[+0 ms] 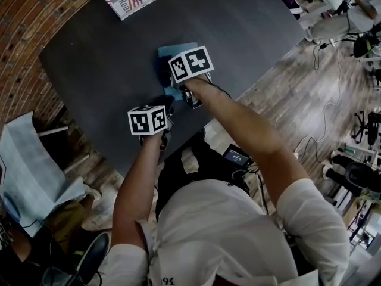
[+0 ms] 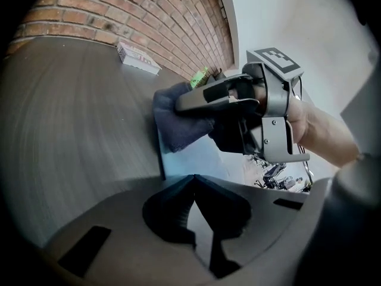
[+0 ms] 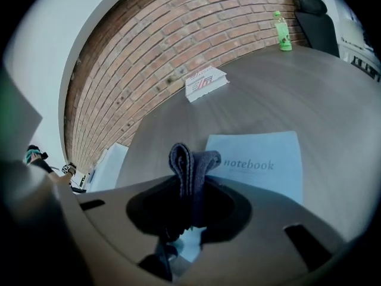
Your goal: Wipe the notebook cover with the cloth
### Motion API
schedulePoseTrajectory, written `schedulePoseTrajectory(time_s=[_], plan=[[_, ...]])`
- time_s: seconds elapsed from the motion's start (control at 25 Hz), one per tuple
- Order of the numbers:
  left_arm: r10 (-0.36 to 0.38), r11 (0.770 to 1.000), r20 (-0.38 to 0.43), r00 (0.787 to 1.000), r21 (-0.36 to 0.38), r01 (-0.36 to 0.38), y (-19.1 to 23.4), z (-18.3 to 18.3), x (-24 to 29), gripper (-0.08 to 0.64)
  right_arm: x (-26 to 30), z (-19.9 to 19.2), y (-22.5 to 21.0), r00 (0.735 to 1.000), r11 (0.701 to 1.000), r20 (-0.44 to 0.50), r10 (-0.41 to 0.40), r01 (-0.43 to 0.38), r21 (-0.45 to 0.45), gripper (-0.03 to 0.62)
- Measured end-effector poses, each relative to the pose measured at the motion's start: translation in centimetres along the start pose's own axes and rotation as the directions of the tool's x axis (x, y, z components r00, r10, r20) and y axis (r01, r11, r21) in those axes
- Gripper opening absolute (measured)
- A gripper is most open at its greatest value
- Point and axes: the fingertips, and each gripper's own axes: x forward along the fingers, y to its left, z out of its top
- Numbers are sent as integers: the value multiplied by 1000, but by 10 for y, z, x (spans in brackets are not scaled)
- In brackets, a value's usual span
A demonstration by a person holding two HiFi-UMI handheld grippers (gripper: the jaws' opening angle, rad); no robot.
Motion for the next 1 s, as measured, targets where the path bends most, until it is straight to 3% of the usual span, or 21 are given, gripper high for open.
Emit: schedulePoseTrajectory(time_s=[0.6,1.0], plan=[[33,998,-14,999,-53,-34,9,-2,7,8,-6,-14,-34,998,998,-19,-59,60,15,107],[49,998,-8,999,-47,-50,11,-1,8,8,-21,-19,-58,996,995,-7,-93,93,36,107]])
